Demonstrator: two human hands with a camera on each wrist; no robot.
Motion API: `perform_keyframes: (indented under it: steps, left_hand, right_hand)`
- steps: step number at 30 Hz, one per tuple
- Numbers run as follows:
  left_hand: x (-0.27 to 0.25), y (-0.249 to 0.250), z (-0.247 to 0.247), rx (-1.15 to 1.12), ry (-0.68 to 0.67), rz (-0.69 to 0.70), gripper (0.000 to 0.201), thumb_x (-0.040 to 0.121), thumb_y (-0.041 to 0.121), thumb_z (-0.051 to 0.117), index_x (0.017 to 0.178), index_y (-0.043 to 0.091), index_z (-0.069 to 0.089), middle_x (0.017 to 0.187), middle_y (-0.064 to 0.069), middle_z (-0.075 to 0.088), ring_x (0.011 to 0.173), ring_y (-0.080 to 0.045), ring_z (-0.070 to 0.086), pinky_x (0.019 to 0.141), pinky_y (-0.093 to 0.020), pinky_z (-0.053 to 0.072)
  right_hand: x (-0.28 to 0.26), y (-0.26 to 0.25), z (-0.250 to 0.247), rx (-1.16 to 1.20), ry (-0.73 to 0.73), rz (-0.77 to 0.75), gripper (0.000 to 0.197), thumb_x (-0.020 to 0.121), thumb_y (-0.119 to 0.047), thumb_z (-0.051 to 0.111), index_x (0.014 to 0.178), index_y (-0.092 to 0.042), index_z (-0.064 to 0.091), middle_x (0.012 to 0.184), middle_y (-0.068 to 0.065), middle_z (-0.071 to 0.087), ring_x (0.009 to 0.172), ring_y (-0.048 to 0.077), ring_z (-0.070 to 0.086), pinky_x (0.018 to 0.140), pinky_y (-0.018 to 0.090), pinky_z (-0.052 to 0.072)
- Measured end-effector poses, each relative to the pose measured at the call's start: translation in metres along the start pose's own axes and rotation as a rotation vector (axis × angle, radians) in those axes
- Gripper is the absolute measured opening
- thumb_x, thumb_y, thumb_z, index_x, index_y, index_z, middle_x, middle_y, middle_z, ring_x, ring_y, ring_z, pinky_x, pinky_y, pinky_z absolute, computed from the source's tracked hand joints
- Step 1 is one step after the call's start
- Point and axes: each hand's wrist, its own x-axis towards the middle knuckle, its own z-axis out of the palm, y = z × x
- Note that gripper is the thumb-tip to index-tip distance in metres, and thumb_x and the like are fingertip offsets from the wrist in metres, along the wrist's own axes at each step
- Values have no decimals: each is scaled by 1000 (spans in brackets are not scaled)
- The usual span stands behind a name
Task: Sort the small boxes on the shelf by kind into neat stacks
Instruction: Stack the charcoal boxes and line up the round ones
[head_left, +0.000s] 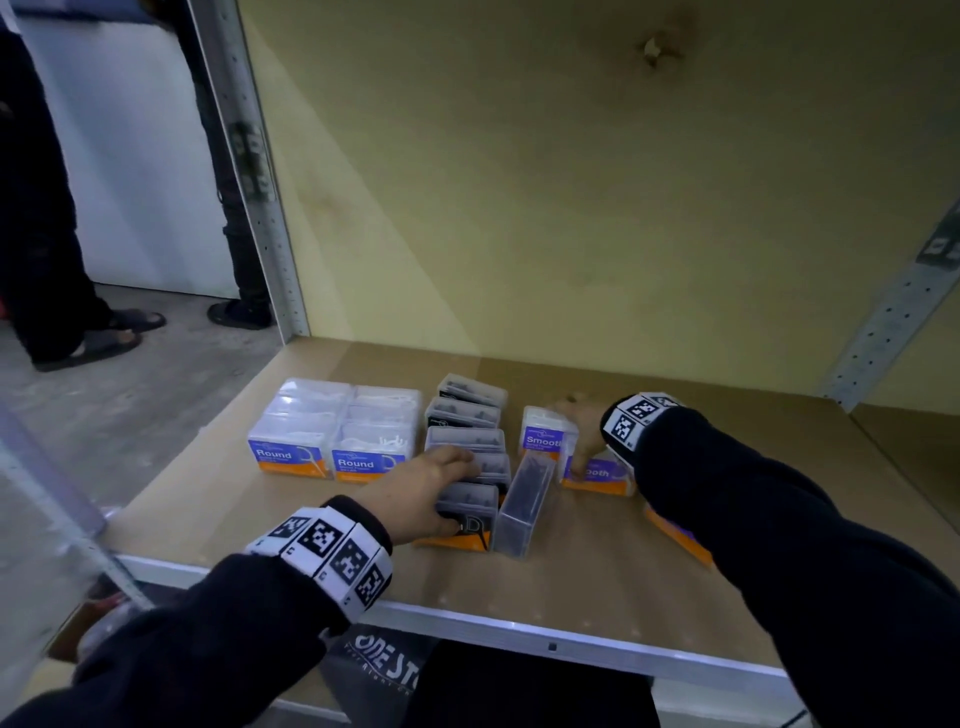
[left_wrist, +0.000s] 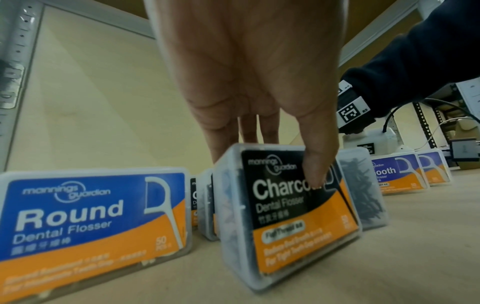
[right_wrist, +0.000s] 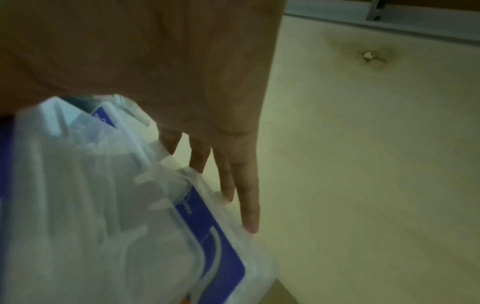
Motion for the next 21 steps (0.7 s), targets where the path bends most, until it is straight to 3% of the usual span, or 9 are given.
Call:
perform_keyframes:
  steps: [2,4,6,8,10,14,17,19,21]
  left_hand:
    - [0,1,-1,-1,2,3,70,85,20,65,146,19,32,154,3,24,142,-14,28,114,-20,24]
    - [0,1,-2,5,-1,5,69,85,20,65,146,19,32,154,2,25,141,-14,29,113,-20,24]
    - [0,1,-2,2,-7,1,69,85,20,65,146,19,32,154,2,25,141,-14,29,113,-20,24]
    - [-1,1,-2,-3,-7,0,70,85,20,65,146,19,32,154,3,25,141,-14,29,114,-21,24]
    - [-1,0,-2,-9,-8,-2,70,85,21,65,146,20,31,155,4,23,141,-14,29,115,-22,24]
    - [0,0,-2,-7,-13,0,70,85,21,64,147,21,30,155,4,23,141,-14,29,115,-22,25]
    - [1,-2,-1,-10,-24,-2,71,85,20,64,147,21,29,155,3,22,142,-15,28,115,-24,25]
    - [1,-2,-1,-8,-27,6,71,86,21,64,147,20,29,155,3,23,142,-15,28,116,-24,25]
    - [1,-2,-1,-4,-23,18,70,86,21,63,147,20,29,155,3,23,142,-14,28,116,-23,25]
  right_hand:
    - [28,15,6,64,21,25,124,19,-56,82,134,-30,43,134,2,53,112,27,57,94,43,50]
    - [12,16,0,21,35,26,121,33,-51,86,140,-25,36,141,8,47,122,32,51,101,43,45]
    - [4,25,-1,40,39,80,92,59,-36,86,137,-15,41,141,14,43,130,33,45,105,40,39]
    - [15,44,-1,5,54,133,82,43,-51,88,112,-18,57,121,9,56,112,28,58,93,36,47]
    - [49,73,6,44,27,162,99,28,-56,87,114,-19,55,110,3,61,104,27,62,91,35,51]
    - [18,88,-3,49,43,222,92,41,-46,85,119,-15,48,116,5,60,105,27,60,94,35,49]
    - [18,96,2,56,23,243,107,25,-56,80,122,-19,52,116,7,65,102,27,65,95,38,51]
    - [34,108,7,58,-44,245,93,46,-58,80,125,-17,54,121,10,64,110,29,62,98,36,49]
    - [97,148,24,3,6,237,105,20,-82,72,108,-26,63,104,3,71,96,24,68,91,39,54]
